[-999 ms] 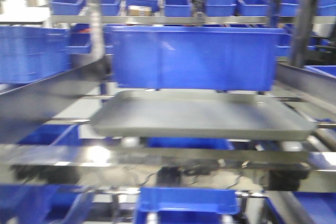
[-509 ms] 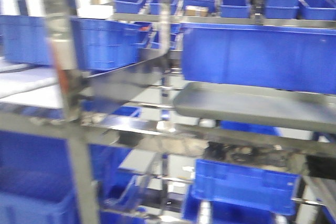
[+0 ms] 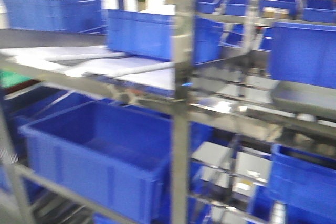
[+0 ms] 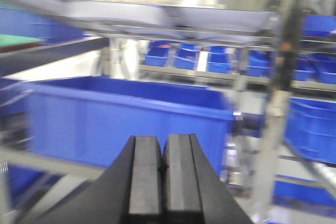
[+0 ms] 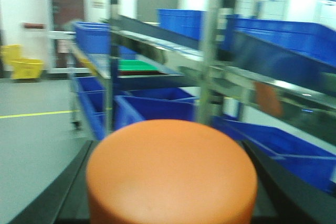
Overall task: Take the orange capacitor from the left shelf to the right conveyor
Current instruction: 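Drive to the round green conveyor holding the cylinder in the right gripper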
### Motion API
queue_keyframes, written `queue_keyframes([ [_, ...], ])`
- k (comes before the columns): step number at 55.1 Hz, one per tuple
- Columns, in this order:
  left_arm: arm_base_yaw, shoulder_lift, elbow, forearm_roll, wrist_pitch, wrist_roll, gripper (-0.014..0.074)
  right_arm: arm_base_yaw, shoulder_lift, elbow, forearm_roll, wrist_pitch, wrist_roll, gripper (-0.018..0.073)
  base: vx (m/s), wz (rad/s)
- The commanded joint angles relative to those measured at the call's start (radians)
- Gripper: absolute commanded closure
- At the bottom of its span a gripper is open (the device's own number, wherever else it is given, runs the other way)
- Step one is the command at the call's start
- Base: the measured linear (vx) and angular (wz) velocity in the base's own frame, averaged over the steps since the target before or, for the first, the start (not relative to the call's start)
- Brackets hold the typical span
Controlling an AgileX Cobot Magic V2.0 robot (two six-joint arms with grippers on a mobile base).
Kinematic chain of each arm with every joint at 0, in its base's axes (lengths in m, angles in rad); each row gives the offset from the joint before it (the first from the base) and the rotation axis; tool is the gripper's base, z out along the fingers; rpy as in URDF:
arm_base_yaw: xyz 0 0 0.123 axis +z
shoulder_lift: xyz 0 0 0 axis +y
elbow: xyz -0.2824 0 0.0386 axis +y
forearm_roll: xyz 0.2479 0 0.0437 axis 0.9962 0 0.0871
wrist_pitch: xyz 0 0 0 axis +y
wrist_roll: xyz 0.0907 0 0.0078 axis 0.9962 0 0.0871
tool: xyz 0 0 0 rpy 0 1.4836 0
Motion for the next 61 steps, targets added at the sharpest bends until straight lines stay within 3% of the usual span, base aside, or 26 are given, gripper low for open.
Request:
queue_keyframes([
  [1, -0.008, -0.005, -0.03, -0.005, -0.081, -0.006, 0.0603, -0.002, 0.008, -0.028, -0.005, -0.091, -0.002, 0.0567, -0.14, 0.65],
  [61, -0.008, -0.005, -0.03, -0.005, -0.081, -0.006, 0.0603, -0.002, 0.008, -0.028, -0.005, -0.091, -0.002, 0.0567, -0.01, 0.68],
])
